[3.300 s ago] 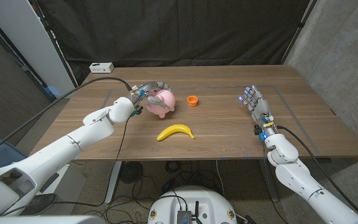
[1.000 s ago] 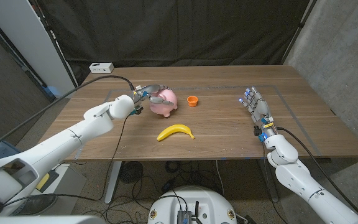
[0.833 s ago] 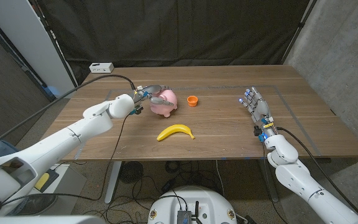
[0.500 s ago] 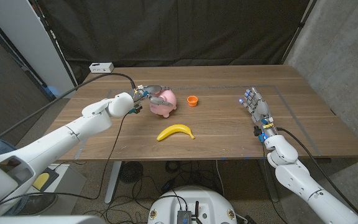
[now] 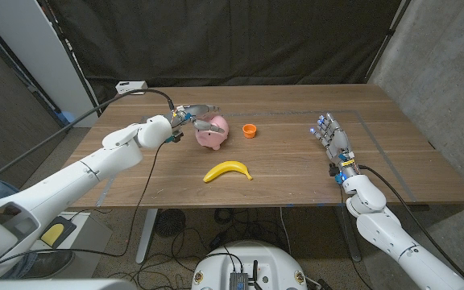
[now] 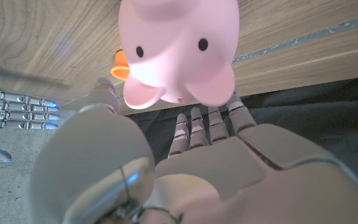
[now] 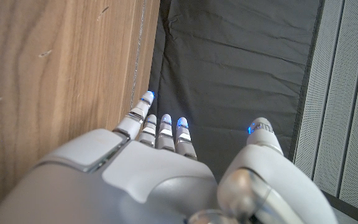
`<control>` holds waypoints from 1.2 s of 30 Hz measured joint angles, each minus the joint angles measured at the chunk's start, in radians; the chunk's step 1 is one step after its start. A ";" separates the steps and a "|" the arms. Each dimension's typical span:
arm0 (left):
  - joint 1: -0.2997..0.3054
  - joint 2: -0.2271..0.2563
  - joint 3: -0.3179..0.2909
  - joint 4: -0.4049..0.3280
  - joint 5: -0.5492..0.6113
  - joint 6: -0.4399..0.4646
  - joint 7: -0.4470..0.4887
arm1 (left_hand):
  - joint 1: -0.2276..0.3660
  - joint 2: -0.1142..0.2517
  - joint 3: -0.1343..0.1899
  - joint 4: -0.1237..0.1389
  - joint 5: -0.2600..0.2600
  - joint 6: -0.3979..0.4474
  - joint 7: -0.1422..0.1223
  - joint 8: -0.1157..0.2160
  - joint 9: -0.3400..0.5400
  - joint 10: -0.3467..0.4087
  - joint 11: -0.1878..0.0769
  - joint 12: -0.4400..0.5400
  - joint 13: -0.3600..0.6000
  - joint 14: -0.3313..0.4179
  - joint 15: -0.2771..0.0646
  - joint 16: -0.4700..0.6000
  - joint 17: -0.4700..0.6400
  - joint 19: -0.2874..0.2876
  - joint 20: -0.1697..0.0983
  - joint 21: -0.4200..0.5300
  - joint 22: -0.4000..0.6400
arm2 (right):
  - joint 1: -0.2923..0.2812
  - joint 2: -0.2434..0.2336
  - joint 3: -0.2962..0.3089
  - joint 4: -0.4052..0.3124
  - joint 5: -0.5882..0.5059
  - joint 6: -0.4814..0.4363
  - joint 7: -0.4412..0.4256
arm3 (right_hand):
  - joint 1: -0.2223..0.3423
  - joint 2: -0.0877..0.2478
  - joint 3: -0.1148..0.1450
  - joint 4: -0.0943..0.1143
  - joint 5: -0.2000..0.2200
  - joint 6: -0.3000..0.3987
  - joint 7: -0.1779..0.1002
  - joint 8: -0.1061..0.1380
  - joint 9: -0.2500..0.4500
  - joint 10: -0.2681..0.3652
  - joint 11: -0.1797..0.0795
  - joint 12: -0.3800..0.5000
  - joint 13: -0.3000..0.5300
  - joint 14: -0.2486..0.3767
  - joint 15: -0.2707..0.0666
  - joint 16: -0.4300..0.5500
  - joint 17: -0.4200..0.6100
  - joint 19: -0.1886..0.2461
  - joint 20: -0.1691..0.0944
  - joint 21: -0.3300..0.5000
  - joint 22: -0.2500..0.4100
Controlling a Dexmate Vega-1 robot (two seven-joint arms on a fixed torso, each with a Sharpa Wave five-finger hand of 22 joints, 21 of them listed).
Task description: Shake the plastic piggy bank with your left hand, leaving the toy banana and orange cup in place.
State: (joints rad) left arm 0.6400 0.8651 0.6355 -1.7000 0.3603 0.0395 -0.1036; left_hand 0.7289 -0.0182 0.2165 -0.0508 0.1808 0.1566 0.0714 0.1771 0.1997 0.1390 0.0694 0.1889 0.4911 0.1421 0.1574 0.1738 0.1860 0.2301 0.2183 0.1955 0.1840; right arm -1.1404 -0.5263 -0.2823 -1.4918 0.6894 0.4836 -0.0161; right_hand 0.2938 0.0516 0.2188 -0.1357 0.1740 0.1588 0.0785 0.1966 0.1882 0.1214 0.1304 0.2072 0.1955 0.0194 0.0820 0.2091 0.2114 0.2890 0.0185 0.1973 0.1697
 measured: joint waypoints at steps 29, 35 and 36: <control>0.188 -0.040 -0.169 -0.006 -0.204 -0.152 0.261 | -0.351 0.010 -0.128 0.148 0.001 -0.072 0.049 0.005 -0.019 -0.016 0.070 0.007 -0.105 -0.021 -0.015 0.012 0.001 -0.082 -0.079 -0.010 -0.003 | 0.001 -0.002 -0.001 -0.002 -0.014 0.011 -0.001 | 0.006 -0.006 -0.004 -0.004 0.000 0.007 0.018 0.000 -0.002 0.016 -0.009 0.000 0.000 0.022 -0.022 0.000 -0.002 0.024 -0.024 0.000 0.000; 0.240 -0.065 -0.211 -0.008 -0.265 -0.198 0.310 | -0.361 0.010 -0.132 0.152 0.009 -0.069 0.052 0.005 -0.019 -0.016 0.070 0.007 -0.115 -0.025 -0.011 0.012 0.000 -0.075 -0.090 -0.002 -0.003 | 0.004 -0.010 -0.001 -0.006 -0.021 0.016 0.006 | 0.007 -0.007 -0.004 -0.004 0.000 0.007 0.018 0.000 -0.002 0.018 -0.007 0.000 0.000 0.022 -0.022 0.000 -0.002 0.024 -0.024 0.000 0.000; 0.247 -0.069 -0.216 -0.008 -0.265 -0.198 0.310 | -0.361 0.010 -0.132 0.152 0.009 -0.069 0.052 0.005 -0.019 -0.016 0.070 0.007 -0.116 -0.026 -0.010 0.012 0.000 -0.075 -0.090 -0.002 -0.003 | 0.004 -0.010 -0.001 -0.006 -0.021 0.016 0.007 | 0.007 -0.007 -0.004 -0.004 0.000 0.007 0.018 0.000 -0.002 0.018 -0.007 0.000 0.000 0.022 -0.021 0.000 -0.002 0.024 -0.024 0.000 0.000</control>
State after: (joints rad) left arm 0.8874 0.7965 0.4192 -1.7083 0.0955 -0.1587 0.2064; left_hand 0.3684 -0.0079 0.0845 0.1010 0.1896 0.0874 0.1235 0.1818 0.1811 0.1233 0.1395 0.1963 0.3754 0.1157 0.1478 0.1856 0.1858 0.1551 0.1284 0.1935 0.1812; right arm -1.1360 -0.5360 -0.2830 -1.4974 0.6680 0.4997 -0.0093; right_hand 0.3007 0.0448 0.2148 -0.1398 0.1740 0.1661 0.0967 0.1966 0.1859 0.1395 0.1234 0.2073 0.1956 0.0411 0.0605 0.2090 0.2090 0.3129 -0.0054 0.1973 0.1697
